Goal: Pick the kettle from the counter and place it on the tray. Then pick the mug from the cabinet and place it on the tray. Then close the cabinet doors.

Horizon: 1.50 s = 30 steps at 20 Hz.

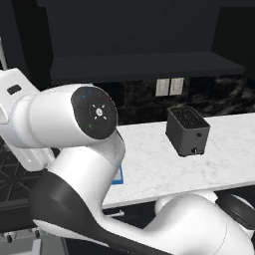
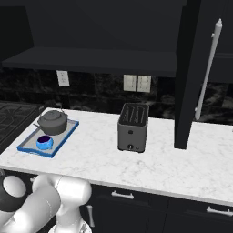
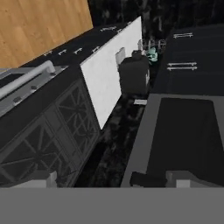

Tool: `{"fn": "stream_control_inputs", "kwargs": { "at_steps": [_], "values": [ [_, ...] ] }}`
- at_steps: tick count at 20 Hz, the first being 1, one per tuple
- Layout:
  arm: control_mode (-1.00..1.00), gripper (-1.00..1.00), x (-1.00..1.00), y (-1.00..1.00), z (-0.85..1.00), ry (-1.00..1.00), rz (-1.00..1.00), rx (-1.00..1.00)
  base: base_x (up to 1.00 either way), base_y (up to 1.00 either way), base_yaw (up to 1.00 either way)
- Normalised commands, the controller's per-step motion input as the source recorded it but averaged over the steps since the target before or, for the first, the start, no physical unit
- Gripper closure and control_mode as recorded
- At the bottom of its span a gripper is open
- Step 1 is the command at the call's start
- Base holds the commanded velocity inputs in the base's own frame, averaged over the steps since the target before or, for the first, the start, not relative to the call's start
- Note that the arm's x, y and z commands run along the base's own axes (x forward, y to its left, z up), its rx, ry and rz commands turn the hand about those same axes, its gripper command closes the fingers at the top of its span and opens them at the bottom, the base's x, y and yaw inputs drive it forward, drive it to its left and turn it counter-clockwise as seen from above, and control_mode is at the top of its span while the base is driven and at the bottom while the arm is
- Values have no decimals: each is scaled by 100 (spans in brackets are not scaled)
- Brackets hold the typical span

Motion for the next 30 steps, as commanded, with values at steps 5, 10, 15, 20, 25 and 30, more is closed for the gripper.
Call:
{"fn": "stream_control_inputs", "kwargs": {
  "at_steps": [5, 10, 15, 20, 25, 30],
  "values": [
    [-100, -100, 53, -7, -2, 16, -12, 0, 0, 0, 0],
    [-100, -100, 24, -37, 0, 6, -15, 0, 0, 0, 0],
    [-100, -100, 11, -50, 3, 0, -18, 0, 0, 0, 0],
    [-100, -100, 12, -56, 13, -7, -22, 2, 0, 0, 0],
    [-100, -100, 27, -59, 11, -4, -21, 8, 0, 0, 0],
    [-100, -100, 49, -65, 0, 0, -18, 9, 0, 0, 0]
  ]
}}
